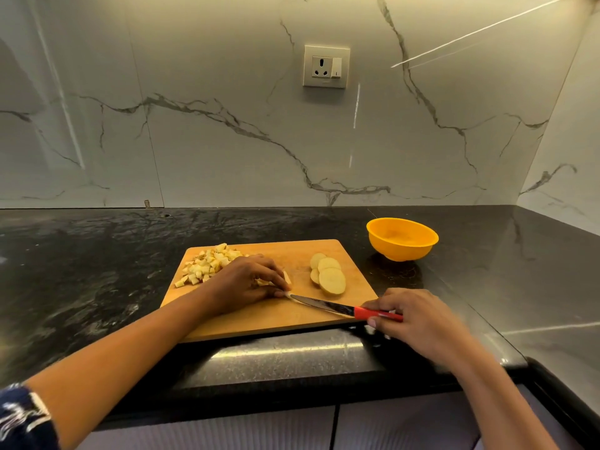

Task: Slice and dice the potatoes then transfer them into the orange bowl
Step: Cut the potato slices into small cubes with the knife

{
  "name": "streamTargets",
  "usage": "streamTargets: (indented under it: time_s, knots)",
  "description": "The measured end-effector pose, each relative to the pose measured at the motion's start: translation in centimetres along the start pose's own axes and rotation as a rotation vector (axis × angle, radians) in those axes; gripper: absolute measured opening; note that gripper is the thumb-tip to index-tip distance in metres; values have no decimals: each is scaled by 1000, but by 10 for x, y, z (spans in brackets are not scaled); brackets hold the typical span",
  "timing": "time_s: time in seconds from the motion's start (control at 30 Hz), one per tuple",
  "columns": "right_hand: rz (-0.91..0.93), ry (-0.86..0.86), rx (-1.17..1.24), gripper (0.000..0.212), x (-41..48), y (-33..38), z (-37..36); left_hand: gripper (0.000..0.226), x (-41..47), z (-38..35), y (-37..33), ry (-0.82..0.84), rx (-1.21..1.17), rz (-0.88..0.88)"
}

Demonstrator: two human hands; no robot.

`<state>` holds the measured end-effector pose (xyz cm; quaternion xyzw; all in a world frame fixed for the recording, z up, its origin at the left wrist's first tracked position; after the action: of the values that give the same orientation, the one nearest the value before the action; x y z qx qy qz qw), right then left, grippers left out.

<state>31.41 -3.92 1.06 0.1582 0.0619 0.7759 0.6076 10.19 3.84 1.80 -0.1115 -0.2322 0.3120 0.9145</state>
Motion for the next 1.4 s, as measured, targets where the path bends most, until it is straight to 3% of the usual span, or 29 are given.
streamTargets:
  time_s: [0.13, 0.27, 0.43, 0.57, 0.77, 0.87, 1.03, 1.13, 1.23, 1.4]
  knots:
    - [-11, -29, 258, 22, -3, -23, 0, 24, -2, 0, -2, -3, 1, 1]
    - [-53, -224, 681, 17, -2, -30, 2, 19, -3, 4, 1, -55, -49, 41]
    - [-95, -393, 905, 16, 11, -9, -5, 20, 6, 26, 6, -161, -34, 87]
    - [-97, -481, 809, 17, 18, 5, -10, 19, 17, 38, 13, -82, 15, 104]
    - [-81, -477, 632, 23, 18, 17, -12, 28, 12, 17, 21, 242, 47, 98]
    - [-100, -474, 624, 26, 17, 15, -13, 27, 11, 10, 24, 227, 21, 95]
    - [-100, -493, 582, 28, 15, 16, -10, 24, 18, 24, 29, 56, -28, 90]
    - [-101, -492, 580, 29, 14, 17, -9, 47, 18, 13, 29, 282, -99, 172]
    - [-106, -498, 597, 28, 12, 16, -9, 74, 15, -2, 30, 524, -20, 204]
    - [-121, -499, 580, 29, 12, 16, -9, 51, 22, 0, 26, 410, -59, 200]
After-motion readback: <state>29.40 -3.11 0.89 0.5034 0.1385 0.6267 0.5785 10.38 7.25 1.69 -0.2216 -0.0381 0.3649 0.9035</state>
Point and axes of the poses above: each hand's wrist, its own x-axis towards the middle knuckle, its own z-axis out of the back of the hand, y = z × x, the point moved 9 cm from there along x, towards the middle knuckle
